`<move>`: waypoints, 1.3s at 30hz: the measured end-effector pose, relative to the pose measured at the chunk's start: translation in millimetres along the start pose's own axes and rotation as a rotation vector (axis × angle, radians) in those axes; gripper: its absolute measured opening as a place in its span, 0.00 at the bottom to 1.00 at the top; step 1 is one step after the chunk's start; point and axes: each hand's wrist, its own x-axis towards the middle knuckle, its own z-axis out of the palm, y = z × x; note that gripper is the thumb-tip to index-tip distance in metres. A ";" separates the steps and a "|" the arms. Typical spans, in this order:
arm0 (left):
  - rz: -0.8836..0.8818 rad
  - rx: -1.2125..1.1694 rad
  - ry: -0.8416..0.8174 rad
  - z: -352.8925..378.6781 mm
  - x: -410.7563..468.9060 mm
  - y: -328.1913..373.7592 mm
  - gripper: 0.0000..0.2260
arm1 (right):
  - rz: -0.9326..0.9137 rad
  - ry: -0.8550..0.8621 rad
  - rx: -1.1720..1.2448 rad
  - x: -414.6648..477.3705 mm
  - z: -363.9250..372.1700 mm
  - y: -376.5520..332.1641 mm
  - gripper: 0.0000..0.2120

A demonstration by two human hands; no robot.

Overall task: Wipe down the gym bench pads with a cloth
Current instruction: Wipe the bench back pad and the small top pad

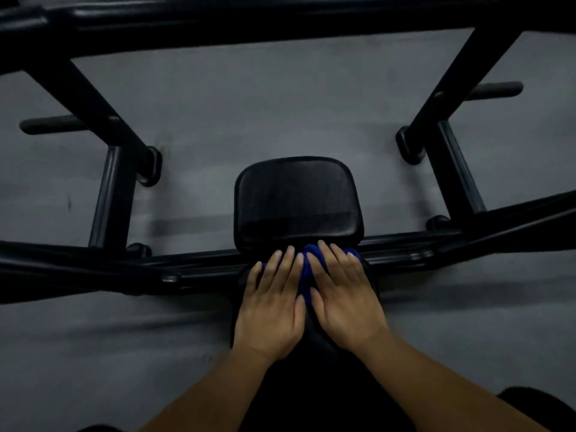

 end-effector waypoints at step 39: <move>-0.191 -0.081 -0.090 10.4 -192.2 88.5 0.27 | 0.093 -0.148 0.149 -187.0 2.7 -70.2 0.25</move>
